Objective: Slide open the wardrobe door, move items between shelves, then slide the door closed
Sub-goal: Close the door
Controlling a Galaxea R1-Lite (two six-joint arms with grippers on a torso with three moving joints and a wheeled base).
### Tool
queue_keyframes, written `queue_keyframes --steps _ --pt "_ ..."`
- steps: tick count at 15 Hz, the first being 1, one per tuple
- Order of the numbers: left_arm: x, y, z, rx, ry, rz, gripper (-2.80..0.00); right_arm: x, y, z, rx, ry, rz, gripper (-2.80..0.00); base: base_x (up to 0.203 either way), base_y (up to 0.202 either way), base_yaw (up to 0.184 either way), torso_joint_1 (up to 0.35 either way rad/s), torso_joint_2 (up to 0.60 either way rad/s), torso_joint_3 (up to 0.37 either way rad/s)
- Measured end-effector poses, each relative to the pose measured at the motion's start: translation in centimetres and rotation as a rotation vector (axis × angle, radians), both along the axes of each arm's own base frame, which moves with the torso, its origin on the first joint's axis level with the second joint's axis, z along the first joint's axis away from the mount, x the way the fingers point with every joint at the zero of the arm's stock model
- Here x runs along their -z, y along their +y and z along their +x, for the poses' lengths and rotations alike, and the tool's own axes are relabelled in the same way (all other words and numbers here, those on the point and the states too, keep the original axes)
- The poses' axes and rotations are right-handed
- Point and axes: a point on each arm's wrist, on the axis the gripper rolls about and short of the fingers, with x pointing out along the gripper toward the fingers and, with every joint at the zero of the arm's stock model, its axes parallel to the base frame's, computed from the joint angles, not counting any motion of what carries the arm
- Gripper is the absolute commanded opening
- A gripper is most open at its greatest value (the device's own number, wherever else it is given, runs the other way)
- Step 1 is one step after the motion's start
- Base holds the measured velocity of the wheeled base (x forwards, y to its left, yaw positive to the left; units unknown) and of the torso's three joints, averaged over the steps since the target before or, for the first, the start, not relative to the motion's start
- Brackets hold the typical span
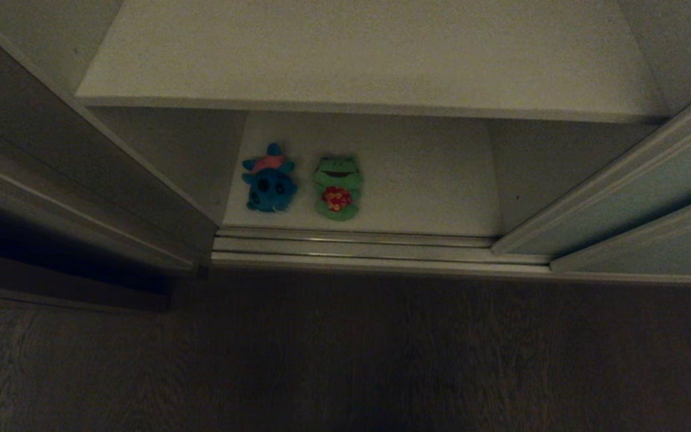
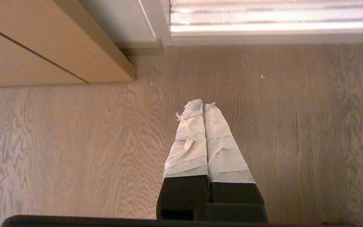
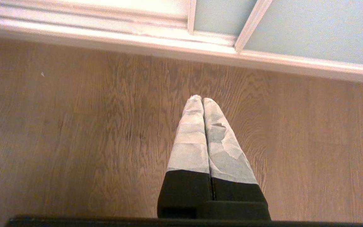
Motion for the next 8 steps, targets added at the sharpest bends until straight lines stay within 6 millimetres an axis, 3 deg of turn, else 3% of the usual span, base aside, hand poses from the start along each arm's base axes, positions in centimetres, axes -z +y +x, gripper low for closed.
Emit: queue_keyframes --steps 8 --pt "-0.01 0.0 0.0 0.0 -0.001 -0.001 -2.8 0.01 0.0 0.0 0.0 0.001 0.0 -2.8 0.0 0.0 0.0 0.002 0.0 0.203"
